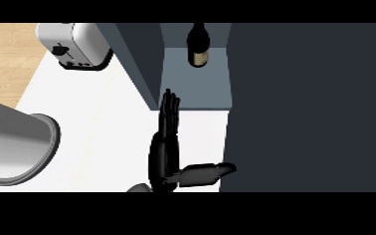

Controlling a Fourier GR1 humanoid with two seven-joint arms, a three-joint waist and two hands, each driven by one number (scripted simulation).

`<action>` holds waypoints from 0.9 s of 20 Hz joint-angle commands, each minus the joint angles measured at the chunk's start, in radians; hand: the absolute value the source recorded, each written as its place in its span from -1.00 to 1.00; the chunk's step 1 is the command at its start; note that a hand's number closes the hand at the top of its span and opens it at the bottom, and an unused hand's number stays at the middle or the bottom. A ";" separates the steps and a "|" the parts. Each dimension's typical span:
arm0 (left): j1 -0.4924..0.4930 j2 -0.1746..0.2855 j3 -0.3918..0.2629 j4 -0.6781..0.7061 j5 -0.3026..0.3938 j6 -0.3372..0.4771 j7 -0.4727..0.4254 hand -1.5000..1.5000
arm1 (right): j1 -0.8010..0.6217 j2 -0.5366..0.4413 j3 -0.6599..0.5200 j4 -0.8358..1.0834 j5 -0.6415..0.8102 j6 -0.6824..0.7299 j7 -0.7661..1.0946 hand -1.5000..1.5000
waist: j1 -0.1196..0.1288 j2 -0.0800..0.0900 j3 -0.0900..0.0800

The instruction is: Pick up the wine, place it into the cabinet and close the cabinet

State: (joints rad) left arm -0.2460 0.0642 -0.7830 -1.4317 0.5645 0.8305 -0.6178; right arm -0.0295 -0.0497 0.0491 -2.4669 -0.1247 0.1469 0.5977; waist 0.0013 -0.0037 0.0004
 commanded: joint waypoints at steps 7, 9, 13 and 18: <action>0.238 0.137 -0.057 -0.296 -0.061 -0.040 0.015 -1.00 | -0.074 -0.013 -0.007 -0.046 -0.113 -0.012 0.100 -1.00 | 0.002 0.002 -0.001; 0.224 0.189 -0.066 -0.382 -0.089 -0.004 0.076 -1.00 | -0.023 0.004 0.046 -0.083 -0.114 -0.004 0.126 -1.00 | 0.000 0.001 0.000; 0.327 0.295 -0.113 -0.521 -0.114 -0.028 0.076 -1.00 | -0.019 -0.024 0.007 -0.034 -0.164 0.051 0.112 1.00 | 0.003 0.001 0.000; 0.369 0.371 -0.047 -0.526 -0.054 -0.173 0.053 -1.00 | 0.077 -0.016 0.116 -0.145 -0.102 0.100 0.113 1.00 | -0.006 0.000 -0.001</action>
State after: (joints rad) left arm 0.0731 0.3908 -0.8282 -1.9350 0.5011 0.7258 -0.5461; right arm -0.0331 -0.0660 0.1096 -2.4565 -0.1646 0.2232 0.6691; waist 0.0004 -0.0031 0.0005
